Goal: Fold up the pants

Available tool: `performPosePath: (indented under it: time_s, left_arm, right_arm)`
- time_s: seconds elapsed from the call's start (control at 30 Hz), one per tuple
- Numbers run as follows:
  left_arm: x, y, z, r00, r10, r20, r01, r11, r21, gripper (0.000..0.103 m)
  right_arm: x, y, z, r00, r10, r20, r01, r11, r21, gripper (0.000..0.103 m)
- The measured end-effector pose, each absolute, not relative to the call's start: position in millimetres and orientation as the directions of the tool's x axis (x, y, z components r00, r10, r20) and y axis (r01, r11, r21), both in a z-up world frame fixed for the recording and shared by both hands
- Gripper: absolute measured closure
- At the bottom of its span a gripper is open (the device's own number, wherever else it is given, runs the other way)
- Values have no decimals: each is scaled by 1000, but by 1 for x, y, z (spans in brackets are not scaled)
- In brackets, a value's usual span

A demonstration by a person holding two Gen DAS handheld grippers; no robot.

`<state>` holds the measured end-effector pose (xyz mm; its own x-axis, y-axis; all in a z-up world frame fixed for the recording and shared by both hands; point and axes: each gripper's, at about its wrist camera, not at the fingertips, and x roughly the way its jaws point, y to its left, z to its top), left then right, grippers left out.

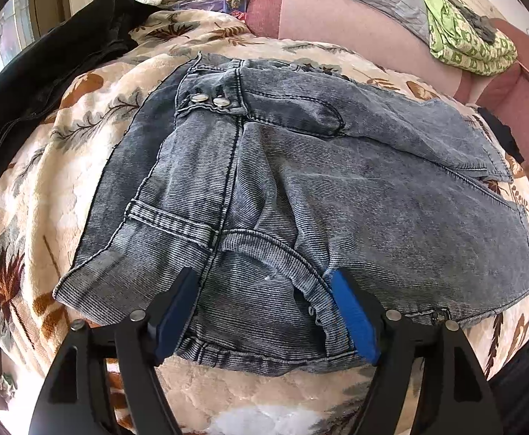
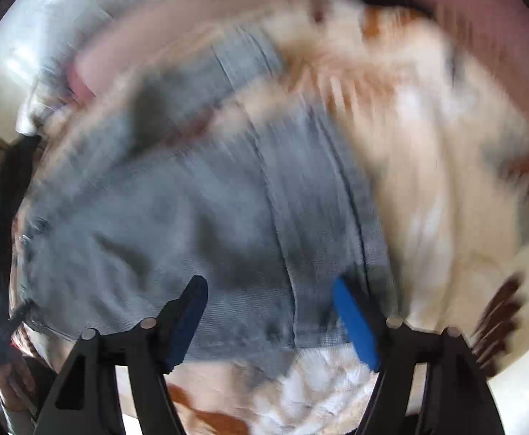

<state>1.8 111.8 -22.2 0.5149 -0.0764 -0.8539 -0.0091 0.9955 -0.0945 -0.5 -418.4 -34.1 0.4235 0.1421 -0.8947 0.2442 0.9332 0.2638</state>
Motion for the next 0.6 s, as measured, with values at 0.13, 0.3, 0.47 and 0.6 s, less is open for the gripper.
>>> performPosePath:
  time_s: [0.13,0.3,0.47,0.6]
  left_arm:
    - [1,109,-9,518,-87,-851,15,996,-93,26]
    - [1,122,15,591,-140,-795,-29,981,-194,22]
    - [18,117,-29,456,-69,-887,-73,991,-115,14]
    - [14,104,-6,526,-50,-849,-39,996,-83,14]
  right_arm:
    - [-8,-408,-2,503,141,-852,212,936,280,28]
    - [-10,-409,-47,411,133,-902,241,938,249,19]
    - [-9,-403,-33,419,170,-892,243,925,291,16]
    - [-11,-412,-18,474,226,-851,244,895,374,16]
